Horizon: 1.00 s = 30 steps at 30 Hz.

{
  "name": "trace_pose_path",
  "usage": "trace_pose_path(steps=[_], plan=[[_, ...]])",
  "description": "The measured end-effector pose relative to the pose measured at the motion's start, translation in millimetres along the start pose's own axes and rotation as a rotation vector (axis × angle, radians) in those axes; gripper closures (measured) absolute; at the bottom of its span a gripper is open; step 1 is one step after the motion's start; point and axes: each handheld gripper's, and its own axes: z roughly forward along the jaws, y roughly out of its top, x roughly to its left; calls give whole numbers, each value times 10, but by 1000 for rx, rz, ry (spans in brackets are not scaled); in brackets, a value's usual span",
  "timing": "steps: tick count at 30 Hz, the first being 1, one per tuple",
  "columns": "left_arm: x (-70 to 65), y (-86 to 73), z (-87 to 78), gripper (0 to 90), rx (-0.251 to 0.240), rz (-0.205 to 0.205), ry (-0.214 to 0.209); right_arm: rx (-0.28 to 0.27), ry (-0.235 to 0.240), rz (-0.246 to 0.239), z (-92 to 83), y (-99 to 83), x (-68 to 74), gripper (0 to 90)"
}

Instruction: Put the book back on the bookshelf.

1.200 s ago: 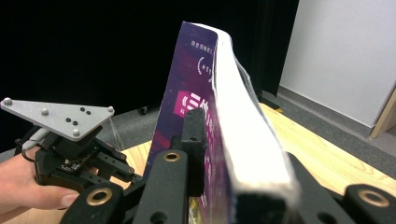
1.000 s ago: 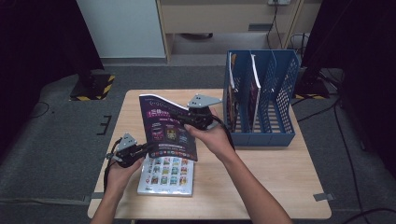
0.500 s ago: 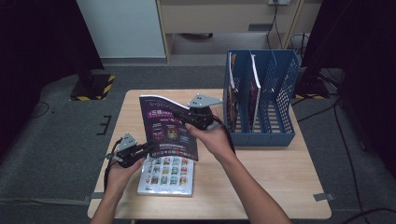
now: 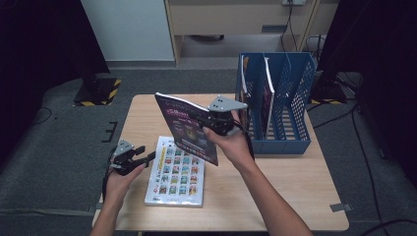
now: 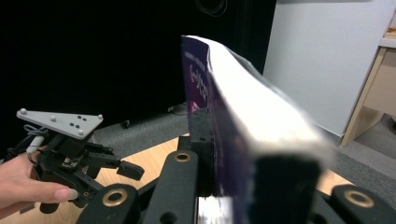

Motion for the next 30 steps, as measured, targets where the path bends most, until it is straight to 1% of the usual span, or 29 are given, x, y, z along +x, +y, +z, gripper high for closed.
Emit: trace_pose_path(steps=[1,4,7,9,15,19,23,27,30], plan=[[14,-6,0,365,16,6,10,-2,0,-1,-14,0,-7,843],[43,-17,-1,346,29,-1,22,-5,-4,-1,-40,-2,-11,843],[62,-21,-5,340,28,-10,30,-4,-7,-1,-55,-8,-19,843],[71,-26,-5,340,31,-13,32,-8,-7,8,-61,-11,-28,844],[95,-35,-8,340,36,-20,38,-22,-5,21,-79,-12,-38,844],[110,-45,-4,333,45,-26,48,-33,-12,27,-111,-6,-46,843],[127,-64,20,278,78,-27,67,-43,-20,34,-158,5,-71,843],[145,-74,35,215,97,-35,87,-51,-28,42,-215,19,-97,843],[166,-86,47,167,113,-53,95,-57,-31,46,-262,25,-122,843]])
